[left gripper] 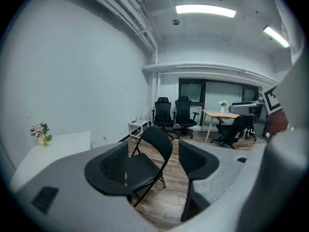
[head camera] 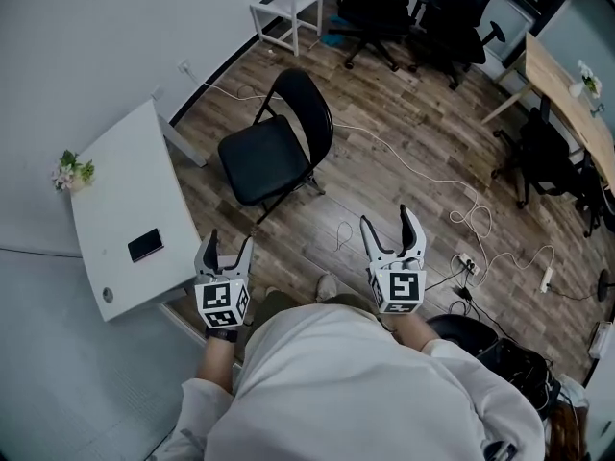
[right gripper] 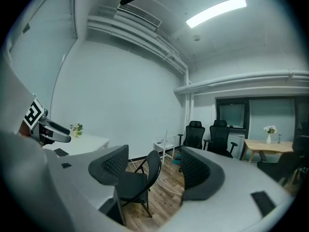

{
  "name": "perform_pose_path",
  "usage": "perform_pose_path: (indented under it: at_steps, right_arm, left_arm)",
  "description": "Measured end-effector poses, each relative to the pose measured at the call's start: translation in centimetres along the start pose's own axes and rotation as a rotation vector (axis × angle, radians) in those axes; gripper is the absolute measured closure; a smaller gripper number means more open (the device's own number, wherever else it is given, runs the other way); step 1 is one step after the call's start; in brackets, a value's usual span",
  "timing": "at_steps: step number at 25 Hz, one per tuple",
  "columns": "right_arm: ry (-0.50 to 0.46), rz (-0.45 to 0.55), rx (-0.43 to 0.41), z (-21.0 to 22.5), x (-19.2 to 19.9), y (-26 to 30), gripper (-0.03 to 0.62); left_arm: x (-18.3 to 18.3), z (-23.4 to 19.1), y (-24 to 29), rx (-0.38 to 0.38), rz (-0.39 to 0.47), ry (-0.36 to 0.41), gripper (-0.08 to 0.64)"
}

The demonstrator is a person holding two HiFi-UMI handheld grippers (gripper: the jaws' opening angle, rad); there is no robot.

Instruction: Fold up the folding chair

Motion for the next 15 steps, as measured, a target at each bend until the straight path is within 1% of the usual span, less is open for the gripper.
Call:
perform_pose_path:
  at_steps: [3, 7, 11, 15]
  right_arm:
    - [-0.002, -0.008, -0.02, 1.1, 0.7, 0.9, 0.239]
    - [0.013, -0.021, -0.026, 2.0, 0.9, 2.1, 0.239]
    - [0.017, -0.045, -0.035, 1.6, 1.2, 5.0, 0.241]
    - [-0.011, -0.055, -0.041, 0.9, 1.0, 8.6, 0.255]
  left_arm:
    - [0.5, 1.1, 0.4, -0.01, -0.016, -0.002, 0.23]
    - [1.1, 1.9, 0.9, -0.001, -0.061, 0.004, 0.23]
    - [1.4, 0.3, 3.2, -0.001, -0.079, -0.017, 0.23]
    - [2.5, -1.7, 7.0, 0.018, -0.102, -0.044, 0.23]
Point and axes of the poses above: the fingertips, and each gripper's own axes: y forward along the fingers, z to its right, x out of its underside, the point moved 4 cm from there along -y, backward along the fingers, and after that the axes turned 5 degrees about y, right-handed, at the moved point
